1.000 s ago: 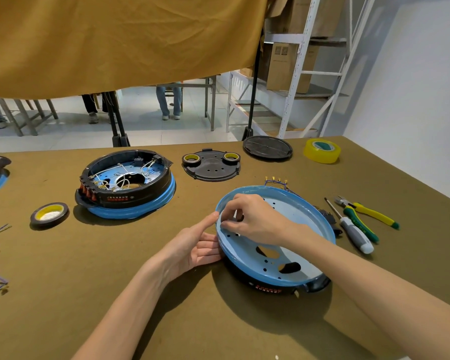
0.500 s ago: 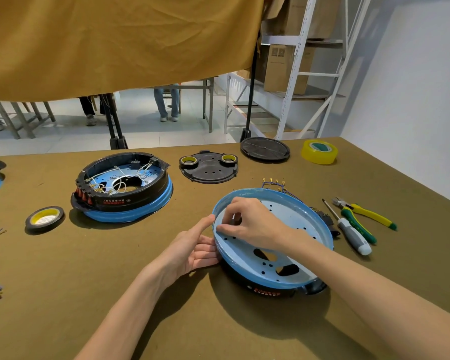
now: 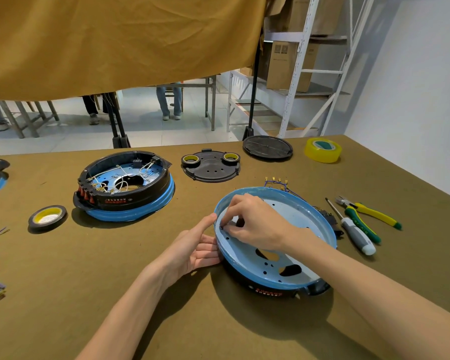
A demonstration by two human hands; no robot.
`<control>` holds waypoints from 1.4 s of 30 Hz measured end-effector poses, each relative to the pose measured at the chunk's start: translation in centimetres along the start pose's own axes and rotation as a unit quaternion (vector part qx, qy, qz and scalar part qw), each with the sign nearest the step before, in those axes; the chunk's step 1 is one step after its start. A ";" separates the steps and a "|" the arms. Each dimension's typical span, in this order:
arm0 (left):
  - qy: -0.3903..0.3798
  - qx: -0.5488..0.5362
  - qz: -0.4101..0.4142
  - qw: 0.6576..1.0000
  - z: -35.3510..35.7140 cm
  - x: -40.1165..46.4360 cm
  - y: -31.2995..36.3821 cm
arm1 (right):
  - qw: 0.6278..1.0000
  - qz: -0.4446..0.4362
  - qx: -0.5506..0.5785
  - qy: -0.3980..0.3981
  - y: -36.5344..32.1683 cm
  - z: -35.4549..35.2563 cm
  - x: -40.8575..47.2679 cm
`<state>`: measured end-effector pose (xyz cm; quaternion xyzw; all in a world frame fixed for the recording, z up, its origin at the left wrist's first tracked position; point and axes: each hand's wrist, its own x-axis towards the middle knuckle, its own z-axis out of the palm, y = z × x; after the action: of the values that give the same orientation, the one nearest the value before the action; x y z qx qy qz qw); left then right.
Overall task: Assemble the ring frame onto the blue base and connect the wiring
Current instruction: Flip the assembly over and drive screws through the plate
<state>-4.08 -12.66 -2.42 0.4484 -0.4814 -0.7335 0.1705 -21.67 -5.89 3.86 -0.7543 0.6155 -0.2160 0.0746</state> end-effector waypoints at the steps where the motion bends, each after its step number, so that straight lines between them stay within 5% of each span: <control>1: -0.001 -0.001 -0.002 1.000 0.0 0.0 0.0 | 1.000 -0.004 -0.007 -0.007 0.0 0.0 -0.1; 8: -0.011 -0.004 0.006 1.000 0.1 0.0 0.1 | 1.000 0.001 -0.013 -0.015 0.0 -0.2 -0.4; 17: 0.048 0.000 0.044 0.998 0.7 1.6 -0.2 | 0.939 0.231 -0.012 0.254 7.1 -5.8 -3.4; 19: 0.051 -0.001 0.043 0.998 0.6 1.7 -0.2 | 0.915 0.323 -0.056 0.236 9.7 -6.7 -5.0; 25: 0.050 -0.010 0.035 0.998 0.6 1.9 -0.1 | 0.839 0.505 -0.205 -0.003 13.6 -6.1 -8.9; 34: 0.043 -0.003 0.037 0.998 0.1 2.0 -0.5 | 0.819 0.539 -0.181 -0.077 13.1 -6.9 -10.1; 42: 0.031 0.002 0.035 0.999 -0.1 2.1 -0.5 | 0.889 0.373 -0.150 0.219 8.7 -7.9 -8.0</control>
<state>-5.07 -13.87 -3.85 0.4537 -0.4931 -0.7120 0.2102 -33.97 0.99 5.74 -0.4054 0.8771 -0.2372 -0.1007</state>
